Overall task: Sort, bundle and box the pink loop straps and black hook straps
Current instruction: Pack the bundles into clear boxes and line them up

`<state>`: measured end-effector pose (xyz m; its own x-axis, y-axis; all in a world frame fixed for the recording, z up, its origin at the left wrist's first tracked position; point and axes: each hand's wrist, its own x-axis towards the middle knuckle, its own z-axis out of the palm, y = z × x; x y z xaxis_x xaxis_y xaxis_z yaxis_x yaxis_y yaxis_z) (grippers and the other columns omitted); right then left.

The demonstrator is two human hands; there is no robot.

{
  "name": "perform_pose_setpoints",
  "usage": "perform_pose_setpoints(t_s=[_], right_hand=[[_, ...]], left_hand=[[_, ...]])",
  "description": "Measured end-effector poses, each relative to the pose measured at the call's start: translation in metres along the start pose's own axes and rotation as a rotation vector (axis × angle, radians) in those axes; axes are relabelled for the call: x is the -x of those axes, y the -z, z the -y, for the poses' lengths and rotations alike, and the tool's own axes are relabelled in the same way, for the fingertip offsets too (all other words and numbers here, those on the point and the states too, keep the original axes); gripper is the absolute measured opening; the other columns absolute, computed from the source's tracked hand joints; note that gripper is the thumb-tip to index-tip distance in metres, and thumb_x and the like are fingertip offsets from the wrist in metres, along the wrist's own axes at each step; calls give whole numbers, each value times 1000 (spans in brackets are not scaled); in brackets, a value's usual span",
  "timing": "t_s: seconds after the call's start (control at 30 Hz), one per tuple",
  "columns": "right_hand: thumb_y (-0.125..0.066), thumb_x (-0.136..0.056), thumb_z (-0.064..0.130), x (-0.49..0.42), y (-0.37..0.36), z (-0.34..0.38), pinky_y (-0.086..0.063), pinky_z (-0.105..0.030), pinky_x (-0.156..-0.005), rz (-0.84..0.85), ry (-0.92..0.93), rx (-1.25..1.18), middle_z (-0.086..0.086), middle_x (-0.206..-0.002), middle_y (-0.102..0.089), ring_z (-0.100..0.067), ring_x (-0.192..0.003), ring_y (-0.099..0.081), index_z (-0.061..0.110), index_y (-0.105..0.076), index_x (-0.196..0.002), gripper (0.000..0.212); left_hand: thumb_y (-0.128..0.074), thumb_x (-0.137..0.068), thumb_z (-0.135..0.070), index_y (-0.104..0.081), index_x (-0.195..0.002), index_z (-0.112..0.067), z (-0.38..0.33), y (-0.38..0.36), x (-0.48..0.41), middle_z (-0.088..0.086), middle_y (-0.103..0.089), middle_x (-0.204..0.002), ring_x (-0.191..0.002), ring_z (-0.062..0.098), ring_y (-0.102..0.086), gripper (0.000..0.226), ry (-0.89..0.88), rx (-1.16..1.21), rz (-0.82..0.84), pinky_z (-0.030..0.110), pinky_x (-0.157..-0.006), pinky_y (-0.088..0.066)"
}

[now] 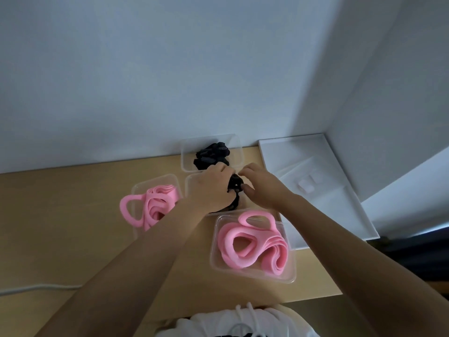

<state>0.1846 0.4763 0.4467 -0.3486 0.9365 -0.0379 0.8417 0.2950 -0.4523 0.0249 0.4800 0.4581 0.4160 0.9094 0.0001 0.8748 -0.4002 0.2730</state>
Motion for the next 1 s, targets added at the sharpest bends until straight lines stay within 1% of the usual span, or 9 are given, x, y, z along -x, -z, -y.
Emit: perform_pose_setpoints(t_s=[0.07,0.17,0.33,0.47,0.6,0.67,0.77,0.9,1.0], right_hand=[[-50,-93,15,14,5,-16,-39,-29,-94,-40,-70,-2,-7,-127,-50,-23,-118,-46,7,-52,-126,35],[-52,-93,24,45,10,-50,-41,-33,-94,-76,-232,94,-7,-129,-49,-23,-120,-44,9,-51,-127,37],[-56,-85,55,77,0,-82,-34,-39,-105,68,-516,197,-10,-148,-28,-28,-136,-27,14,-29,-142,75],[-49,-92,48,78,-9,-86,-33,-37,-104,68,-477,310,-11,-148,-28,-29,-134,-29,12,-30,-140,63],[-49,-95,35,82,-8,-90,-39,-37,-98,-17,-360,369,-12,-139,-42,-30,-127,-40,6,-43,-131,47],[-68,-84,27,85,-4,-90,-49,-38,-85,-82,-325,367,-15,-120,-59,-34,-109,-57,1,-59,-115,42],[-85,-63,21,89,-5,-94,-55,-37,-64,-168,-316,310,-14,-95,-70,-34,-82,-67,0,-70,-94,41],[-52,-94,23,90,-2,-90,-38,-40,-100,-191,-325,208,-12,-135,-52,-34,-124,-45,6,-54,-128,38],[-39,-97,12,89,0,-85,-37,-36,-98,-234,-370,91,-10,-134,-53,-32,-121,-45,10,-53,-130,36]], left_hand=[[-50,-86,-23,-52,-127,-14,-15,0,-5,2,-51,-125,-116,21,-47,42,-62,62,14,27,-85,-37],[-48,-85,-17,-61,-114,-3,-42,-7,-15,14,-59,-110,-103,30,-53,35,-180,155,74,39,-87,-42],[-50,-89,-12,-64,-101,-3,-82,-32,-38,10,-61,-95,-97,30,-57,20,-172,154,173,36,-76,-45],[-49,-95,-21,-59,-125,-11,-99,-44,-52,10,-59,-126,-113,26,-55,33,-125,112,292,32,-92,-43],[-48,-95,-20,-62,-115,-9,-103,-49,-55,12,-61,-120,-109,27,-56,27,-90,97,289,33,-87,-43],[-49,-95,-18,-60,-109,-10,-103,-49,-56,14,-61,-117,-108,30,-56,20,-22,148,248,35,-86,-44],[-50,-94,-17,-51,-129,-6,-100,-47,-55,12,-58,-124,-115,27,-53,37,86,245,217,32,-92,-42],[-52,-93,-13,-47,-132,-5,-95,-44,-50,11,-58,-124,-114,26,-55,41,215,436,204,32,-94,-43],[-50,-93,-10,-56,-121,-8,-100,-41,-46,9,-59,-115,-107,25,-56,29,253,577,233,28,-88,-42]])
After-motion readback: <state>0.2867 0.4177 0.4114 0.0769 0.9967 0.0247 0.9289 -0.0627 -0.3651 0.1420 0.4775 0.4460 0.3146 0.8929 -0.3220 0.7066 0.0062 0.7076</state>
